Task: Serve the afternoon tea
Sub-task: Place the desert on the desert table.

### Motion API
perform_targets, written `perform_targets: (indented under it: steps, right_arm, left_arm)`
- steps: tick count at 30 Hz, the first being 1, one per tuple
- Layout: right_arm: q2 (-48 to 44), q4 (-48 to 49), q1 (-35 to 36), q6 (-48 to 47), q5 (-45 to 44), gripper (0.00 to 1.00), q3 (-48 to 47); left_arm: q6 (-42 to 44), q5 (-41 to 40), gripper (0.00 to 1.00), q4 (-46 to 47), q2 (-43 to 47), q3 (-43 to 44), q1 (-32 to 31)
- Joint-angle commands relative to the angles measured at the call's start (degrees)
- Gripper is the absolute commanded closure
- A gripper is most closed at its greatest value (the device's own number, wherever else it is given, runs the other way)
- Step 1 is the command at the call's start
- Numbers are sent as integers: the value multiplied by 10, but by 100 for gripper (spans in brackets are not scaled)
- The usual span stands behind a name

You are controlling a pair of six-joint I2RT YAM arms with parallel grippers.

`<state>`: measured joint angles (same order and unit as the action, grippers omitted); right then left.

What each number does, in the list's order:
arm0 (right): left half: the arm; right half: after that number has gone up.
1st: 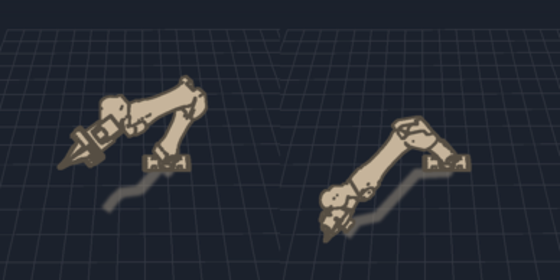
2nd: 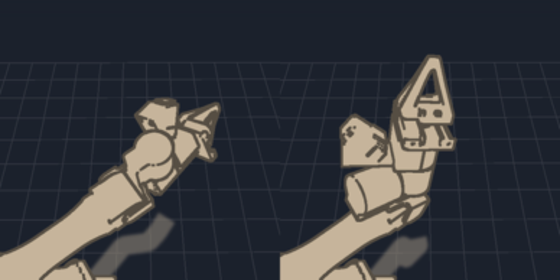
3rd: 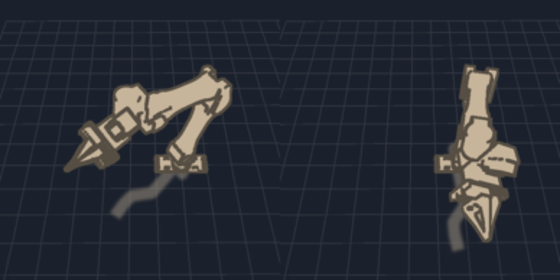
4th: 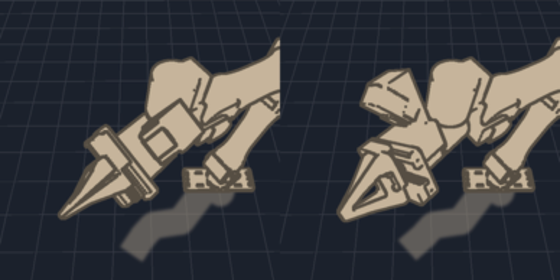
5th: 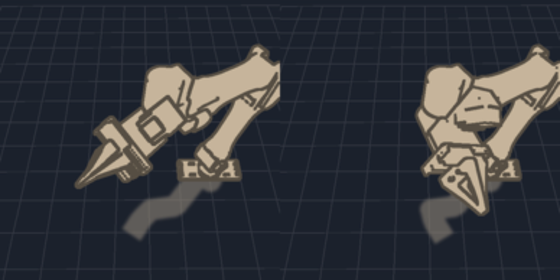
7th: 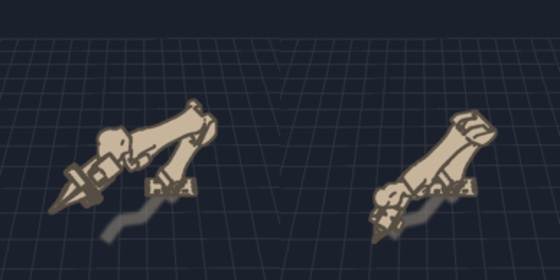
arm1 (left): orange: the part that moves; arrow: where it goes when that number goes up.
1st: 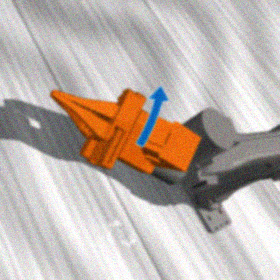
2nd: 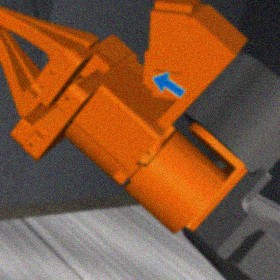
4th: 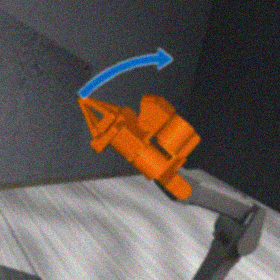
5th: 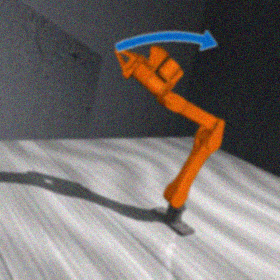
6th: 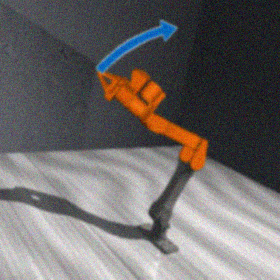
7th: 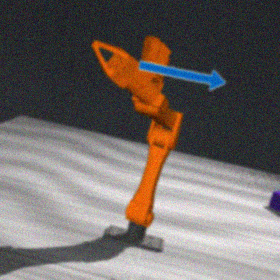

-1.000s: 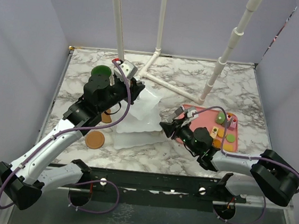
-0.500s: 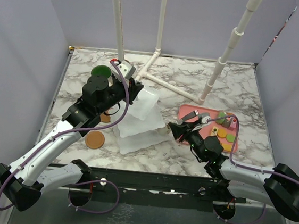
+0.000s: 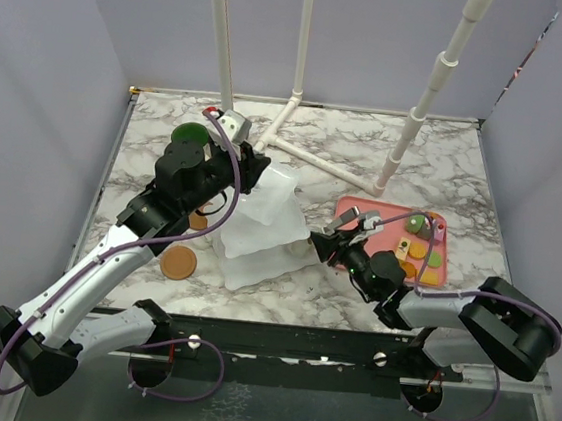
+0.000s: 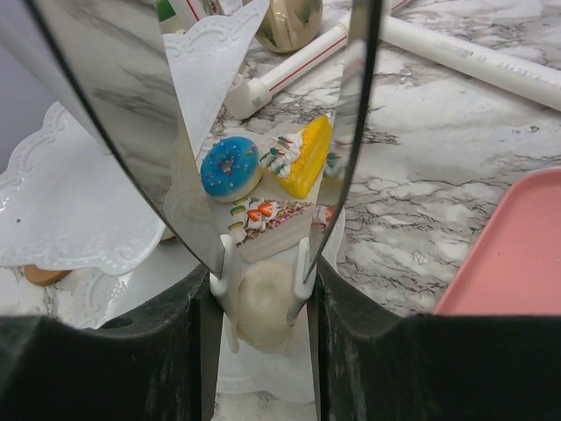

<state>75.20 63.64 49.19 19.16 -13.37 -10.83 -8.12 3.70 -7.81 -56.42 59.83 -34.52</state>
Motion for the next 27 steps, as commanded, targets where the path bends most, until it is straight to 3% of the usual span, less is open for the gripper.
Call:
perform_targets:
  steps: [1, 7, 15, 27]
  right_arm:
    - [44, 93, 5, -16, 19, 77, -26]
    - [83, 123, 8, -13, 18, 64, -29]
    - [64, 93, 7, -17, 18, 44, -22]
    - [33, 75, 8, -24, 14, 38, -6]
  left_arm:
    - [-17, -17, 71, 1, -5, 24, -1]
    - [-13, -17, 56, 1, -4, 26, -1]
    - [-8, -14, 47, 2, -10, 30, -1]
    - [-5, -17, 41, 1, -15, 39, -1]
